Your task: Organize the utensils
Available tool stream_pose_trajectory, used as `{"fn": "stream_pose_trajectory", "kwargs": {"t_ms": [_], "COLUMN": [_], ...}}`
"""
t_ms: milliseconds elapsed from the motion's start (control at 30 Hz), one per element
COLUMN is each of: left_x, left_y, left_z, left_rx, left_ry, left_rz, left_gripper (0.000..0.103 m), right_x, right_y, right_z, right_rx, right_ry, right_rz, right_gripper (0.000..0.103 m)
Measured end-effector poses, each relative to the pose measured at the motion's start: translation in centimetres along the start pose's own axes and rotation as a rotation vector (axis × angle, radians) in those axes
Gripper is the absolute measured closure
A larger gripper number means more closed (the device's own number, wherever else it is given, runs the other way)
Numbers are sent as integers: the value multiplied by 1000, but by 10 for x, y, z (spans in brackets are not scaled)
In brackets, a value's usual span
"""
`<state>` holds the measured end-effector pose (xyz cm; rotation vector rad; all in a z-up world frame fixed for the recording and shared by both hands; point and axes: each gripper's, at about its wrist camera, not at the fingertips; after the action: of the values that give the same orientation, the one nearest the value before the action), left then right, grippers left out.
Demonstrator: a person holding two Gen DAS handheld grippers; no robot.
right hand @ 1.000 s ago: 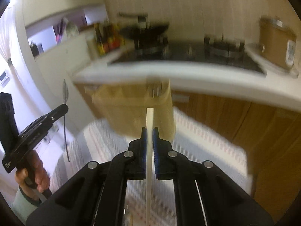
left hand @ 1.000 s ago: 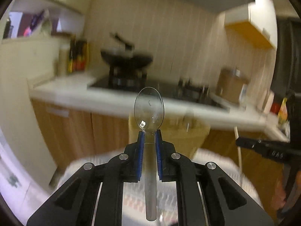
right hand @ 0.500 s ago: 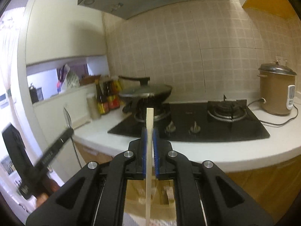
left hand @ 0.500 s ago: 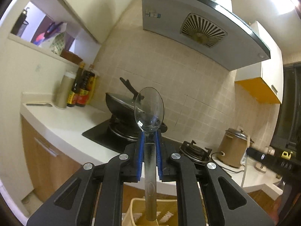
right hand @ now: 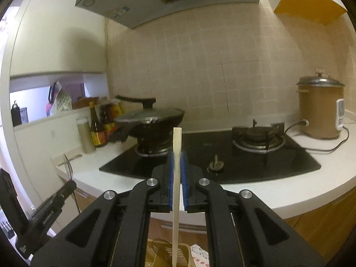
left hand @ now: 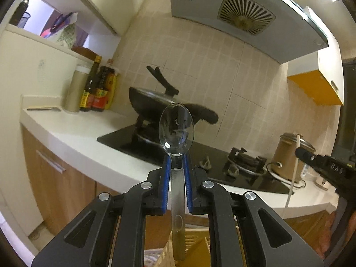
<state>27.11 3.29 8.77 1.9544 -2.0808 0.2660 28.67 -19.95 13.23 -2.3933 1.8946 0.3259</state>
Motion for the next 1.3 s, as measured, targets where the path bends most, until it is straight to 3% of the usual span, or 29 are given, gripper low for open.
{"fn": "stream_pose_trajectory", "kwargs": {"t_ms": [233, 300, 333, 367, 400, 467, 700, 800, 867, 933, 1000, 1133, 1300], "left_x": [-6, -7, -8, -8, -9, -11, -22, -24, -22, -18, -14, -5, 4], "left_y": [10, 16, 18, 21, 25, 31, 77, 99, 108, 114, 116, 115, 111], "left_z": [5, 5, 5, 5, 4, 2, -11, -18, -19, -15, -3, 46, 107], "left_rx": [-44, -52, -54, -55, -62, -82, -163, -232, -298, -393, -518, -767, -948], "left_ry": [-4, -4, -5, -7, -7, -6, 5, 0, -17, -35, -45, -51, -62], "left_rz": [33, 46, 48, 48, 52, 59, 42, 48, 44, 54, 76, 122, 152], "left_gripper": [90, 77, 76, 75, 72, 71, 71, 71, 71, 71, 71, 71, 71], "right_x": [10, 9, 8, 7, 6, 4, 1, -1, -4, -6, -8, -18, -31], "right_y": [7, 13, 18, 21, 25, 36, 87, 106, 116, 122, 127, 136, 161], "right_z": [21, 23, 25, 26, 27, 28, 25, 27, 32, 41, 58, 110, 167], "right_rx": [-45, -53, -66, -73, -79, -80, -155, -247, -336, -413, -545, -791, -950], "right_ry": [-53, -52, -52, -50, -46, -41, -30, -17, 8, 21, 21, 51, 133], "right_rz": [-45, -51, -59, -63, -64, -62, -52, -50, -41, -47, -64, -114, -126], "right_gripper": [98, 97, 95, 85, 68, 52, 52, 52, 52, 52, 52, 52, 52]}}
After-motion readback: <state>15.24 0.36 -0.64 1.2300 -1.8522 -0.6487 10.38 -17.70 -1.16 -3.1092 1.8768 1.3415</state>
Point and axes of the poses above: each gripper's, at about its wrist camera, not at the fingertips, and y roughly against the way its jaws point, x to its right, z to its underside, and after that the axes turned 5 degrees about x, right-handed
